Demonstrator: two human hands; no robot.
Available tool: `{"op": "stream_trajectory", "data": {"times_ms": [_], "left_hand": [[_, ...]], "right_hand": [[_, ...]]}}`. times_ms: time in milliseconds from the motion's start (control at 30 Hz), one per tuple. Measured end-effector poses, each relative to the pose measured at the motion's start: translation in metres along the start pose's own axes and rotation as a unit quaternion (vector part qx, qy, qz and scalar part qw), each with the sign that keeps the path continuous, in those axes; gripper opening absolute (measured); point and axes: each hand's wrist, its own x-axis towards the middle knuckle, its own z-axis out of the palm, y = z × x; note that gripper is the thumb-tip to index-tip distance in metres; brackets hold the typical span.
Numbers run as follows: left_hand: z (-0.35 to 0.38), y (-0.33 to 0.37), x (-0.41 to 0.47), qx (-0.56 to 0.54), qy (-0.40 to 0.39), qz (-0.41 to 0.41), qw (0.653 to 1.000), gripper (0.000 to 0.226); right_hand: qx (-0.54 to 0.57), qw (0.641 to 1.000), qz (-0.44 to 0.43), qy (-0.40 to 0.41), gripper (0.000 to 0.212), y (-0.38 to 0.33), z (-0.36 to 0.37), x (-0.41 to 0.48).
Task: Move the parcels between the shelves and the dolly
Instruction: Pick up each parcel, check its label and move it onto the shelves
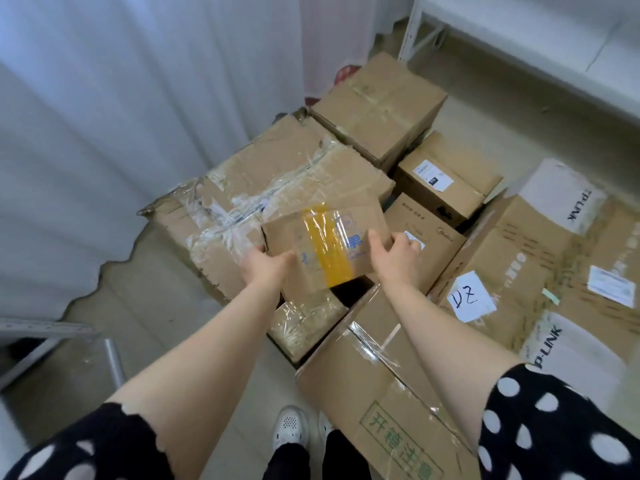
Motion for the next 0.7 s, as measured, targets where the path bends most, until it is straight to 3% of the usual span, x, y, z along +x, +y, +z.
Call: {"op": "stream_trajectory", "data": {"times_ms": [100, 200, 267, 400, 500, 600, 700], "left_hand": [[-0.016, 0.028, 0.016, 0.028, 0.007, 0.070, 0.997, 0.022], [-0.031, 0.030, 0.041, 0.035, 0.041, 0.078, 0.995, 0.027], [-0.036, 0.029, 0.057, 0.019, 0.054, 0.069, 0.996, 0.008], [-0.036, 0.027, 0.093, -0.056, 0.047, 0.023, 0.997, 0.042], [-0.038, 0.013, 0.120, -0.055, 0.072, -0.017, 0.996, 0.063], [-0.040, -0.004, 0.142, -0.023, 0.079, -0.041, 0.996, 0.063], [-0.039, -0.012, 0.146, 0.012, 0.083, -0.026, 0.996, 0.054]], "right_hand": [[-0.011, 0.999, -0.021, -0.037, 0.059, -0.021, 0.009, 0.010], [0.014, 0.995, 0.019, -0.097, 0.061, -0.039, 0.033, 0.024], [0.078, 0.987, 0.040, -0.137, 0.065, -0.046, 0.054, 0.033], [0.131, 0.973, 0.080, -0.174, 0.086, -0.053, 0.103, 0.048], [0.180, 0.957, 0.114, -0.198, 0.109, -0.053, 0.134, 0.057], [0.207, 0.946, 0.131, -0.210, 0.120, -0.048, 0.152, 0.061], [0.186, 0.955, 0.136, -0.186, 0.112, -0.045, 0.150, 0.058]]}}
